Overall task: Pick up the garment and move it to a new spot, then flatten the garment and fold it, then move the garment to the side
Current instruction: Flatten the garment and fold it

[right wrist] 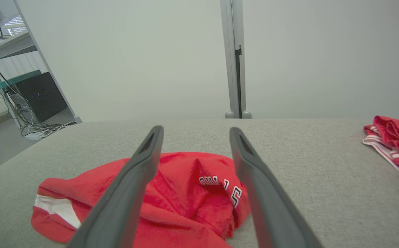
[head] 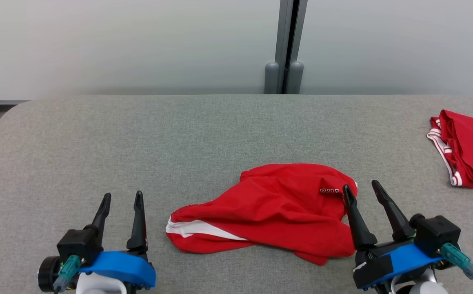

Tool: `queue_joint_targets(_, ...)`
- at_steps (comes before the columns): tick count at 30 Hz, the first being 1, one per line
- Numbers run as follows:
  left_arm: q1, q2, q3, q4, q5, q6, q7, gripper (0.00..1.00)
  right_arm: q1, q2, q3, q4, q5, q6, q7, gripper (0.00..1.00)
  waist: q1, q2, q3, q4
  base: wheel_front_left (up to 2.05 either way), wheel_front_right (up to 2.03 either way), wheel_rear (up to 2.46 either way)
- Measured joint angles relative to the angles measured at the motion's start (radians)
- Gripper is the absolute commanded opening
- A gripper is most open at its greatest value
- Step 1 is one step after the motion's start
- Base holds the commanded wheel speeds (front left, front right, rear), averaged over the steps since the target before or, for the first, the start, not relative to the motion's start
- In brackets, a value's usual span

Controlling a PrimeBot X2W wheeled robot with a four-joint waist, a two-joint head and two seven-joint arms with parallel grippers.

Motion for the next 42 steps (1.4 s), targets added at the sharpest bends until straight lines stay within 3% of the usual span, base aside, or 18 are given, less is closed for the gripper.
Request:
queue_joint_targets(8, 0.081, -0.014, 0.141, -0.081, 0.198, -0.012, 0.000, 1.00, 0.035, 0.000, -0.018, -0.008, -0.003, 0.000, 0.021, 1.00, 0.0001, 0.0001, -0.026, 0.005, 0.00, 0.00, 0.00)
queue_joint_targets(15, 0.160, -0.069, 0.294, -0.133, 0.281, -0.068, 0.000, 1.00, 0.070, 0.000, -0.037, 0.008, 0.002, 0.000, 0.070, 1.00, 0.0000, 0.0001, -0.045, 0.006, 0.00, 0.00, 0.00)
queue_joint_targets(20, 0.178, -0.097, 0.326, -0.100, 0.306, -0.125, 0.000, 1.00, 0.084, 0.000, -0.038, 0.026, 0.028, 0.000, 0.151, 1.00, 0.0001, 0.0001, -0.038, 0.013, 0.00, 0.00, 0.00)
queue_joint_targets(28, 0.162, -0.142, 0.356, -0.071, 0.346, -0.176, 0.000, 1.00, 0.099, 0.000, -0.070, 0.090, 0.112, 0.000, 0.366, 1.00, 0.0001, 0.0001, -0.006, 0.017, 0.00, 0.00, 0.00)
queue_joint_targets(40, 0.144, -0.183, 0.398, -0.055, 0.397, -0.222, 0.000, 1.00, 0.014, 0.000, -0.048, 0.155, 0.160, 0.000, 0.425, 1.00, 0.0001, 0.0001, 0.019, 0.029, 0.00, 0.00, 0.00)
queue_joint_targets(41, 0.143, -0.186, 0.401, -0.054, 0.401, -0.223, 0.000, 1.00, 0.009, 0.000, -0.046, 0.159, 0.159, 0.000, 0.424, 0.99, 0.0001, 0.0001, 0.019, 0.030, 0.00, 0.00, 0.00)
queue_joint_targets(42, 0.143, -0.189, 0.403, -0.053, 0.403, -0.228, 0.000, 1.00, 0.006, 0.000, -0.047, 0.161, 0.158, 0.000, 0.414, 0.79, 0.0002, 0.0002, 0.019, 0.031, 0.00, 0.00, 0.00)
